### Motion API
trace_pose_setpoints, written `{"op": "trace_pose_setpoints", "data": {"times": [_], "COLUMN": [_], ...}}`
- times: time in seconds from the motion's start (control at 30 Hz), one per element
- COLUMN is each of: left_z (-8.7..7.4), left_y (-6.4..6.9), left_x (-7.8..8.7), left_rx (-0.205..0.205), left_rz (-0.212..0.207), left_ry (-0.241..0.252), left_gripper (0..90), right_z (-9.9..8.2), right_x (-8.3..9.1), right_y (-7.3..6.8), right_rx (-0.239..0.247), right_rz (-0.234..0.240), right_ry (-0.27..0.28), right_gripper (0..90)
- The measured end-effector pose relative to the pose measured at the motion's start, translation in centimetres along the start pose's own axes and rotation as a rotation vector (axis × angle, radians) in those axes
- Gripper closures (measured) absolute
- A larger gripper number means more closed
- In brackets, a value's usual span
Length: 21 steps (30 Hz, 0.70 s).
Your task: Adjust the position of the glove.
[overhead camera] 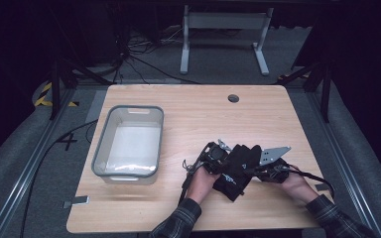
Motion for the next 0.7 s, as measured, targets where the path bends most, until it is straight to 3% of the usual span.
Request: {"op": "trace_pose_setpoints", "data": {"times": [0.1, 0.27, 0.43, 0.6, 0.7], "left_z": [0.6, 1.0, 1.5, 1.5, 1.4], "left_y": [-0.2, -0.5, -0.6, -0.5, -0.2], "left_x": [-0.2, -0.6, -0.2, 0.6, 1.3], "left_rx": [-0.021, -0.027, -0.05, -0.058, -0.067], "left_rz": [0.008, -0.013, -0.005, -0.003, -0.004], "left_ry": [-0.018, -0.021, -0.023, -0.01, -0.008], "left_gripper": [89.7, 89.7, 89.4, 82.1, 68.8], "right_z": [0.0, 0.2, 0.2, 0.2, -0.2], "right_x": [0.0, -0.1, 0.0, 0.9, 2.1], "right_y": [-0.5, -1.1, -1.3, -1.0, -0.4], "right_rx": [-0.003, 0.003, 0.0, -0.018, -0.045], "right_rz": [0.019, 0.044, 0.04, 0.02, -0.006], "right_ry": [0.004, 0.007, 0.014, 0.039, 0.062], "right_gripper": [90.0, 90.0, 89.9, 84.3, 77.6]}}
Point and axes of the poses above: each handheld gripper's, and its own axes: x roughly backward along the jaws, z roughly out of its top, y roughly to its right, the point moved 6 cm from there along -x, roughly forward along the jaws, and after that the axes turned 9 degrees about -z, right-handed, at the moved point
